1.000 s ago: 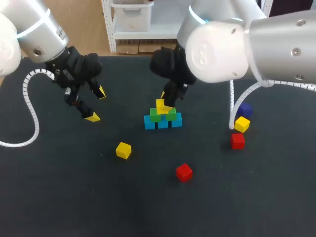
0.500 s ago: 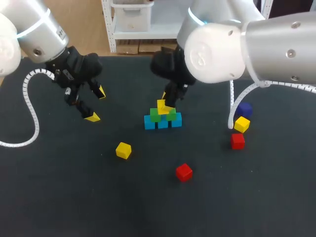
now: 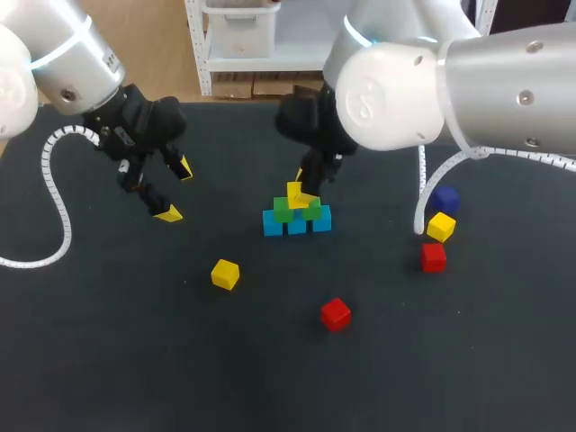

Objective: Place the blue cubes, place green cubes on the blue cubes, place the yellow cubes on the green cubes, then place the red cubes on the yellow cubes, and place purple cube on the red cubes.

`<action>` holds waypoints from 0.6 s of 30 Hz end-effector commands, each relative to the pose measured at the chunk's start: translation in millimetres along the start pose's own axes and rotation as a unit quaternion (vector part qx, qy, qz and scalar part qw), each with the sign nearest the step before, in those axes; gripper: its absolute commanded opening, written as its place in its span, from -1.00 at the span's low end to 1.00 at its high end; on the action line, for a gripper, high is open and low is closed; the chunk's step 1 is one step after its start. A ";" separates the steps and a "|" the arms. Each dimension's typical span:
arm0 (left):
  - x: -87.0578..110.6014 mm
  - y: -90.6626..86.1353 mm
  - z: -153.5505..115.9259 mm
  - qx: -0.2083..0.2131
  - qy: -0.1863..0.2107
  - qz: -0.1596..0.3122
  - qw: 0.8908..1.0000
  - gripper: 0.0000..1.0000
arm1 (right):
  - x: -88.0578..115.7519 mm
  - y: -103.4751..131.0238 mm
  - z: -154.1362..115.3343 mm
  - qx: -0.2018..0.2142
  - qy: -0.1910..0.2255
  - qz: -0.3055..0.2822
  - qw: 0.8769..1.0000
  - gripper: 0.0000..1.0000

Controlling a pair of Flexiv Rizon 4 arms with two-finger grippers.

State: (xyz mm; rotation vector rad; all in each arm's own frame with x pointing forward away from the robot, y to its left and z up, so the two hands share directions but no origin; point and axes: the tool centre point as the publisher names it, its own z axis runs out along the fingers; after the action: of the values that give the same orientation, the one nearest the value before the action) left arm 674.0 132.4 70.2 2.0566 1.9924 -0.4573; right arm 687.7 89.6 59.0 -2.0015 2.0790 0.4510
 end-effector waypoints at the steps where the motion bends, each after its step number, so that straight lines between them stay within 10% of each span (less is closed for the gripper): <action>1: 0.8 -0.3 0.1 -0.001 -0.001 0.001 1.000 1.00 | -0.3 -2.8 0.9 -0.003 0.000 0.000 1.000 -1.00; 18: 0.8 -0.3 0.1 -0.001 -0.001 0.001 1.000 1.00 | 0.3 -6.8 4.9 -0.007 0.001 0.004 1.000 -1.00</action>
State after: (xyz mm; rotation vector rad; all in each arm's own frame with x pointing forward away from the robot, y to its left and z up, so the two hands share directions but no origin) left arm 674.0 132.5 70.2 2.0566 1.9924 -0.4573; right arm 692.1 90.6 54.2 -2.0009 2.0910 0.4611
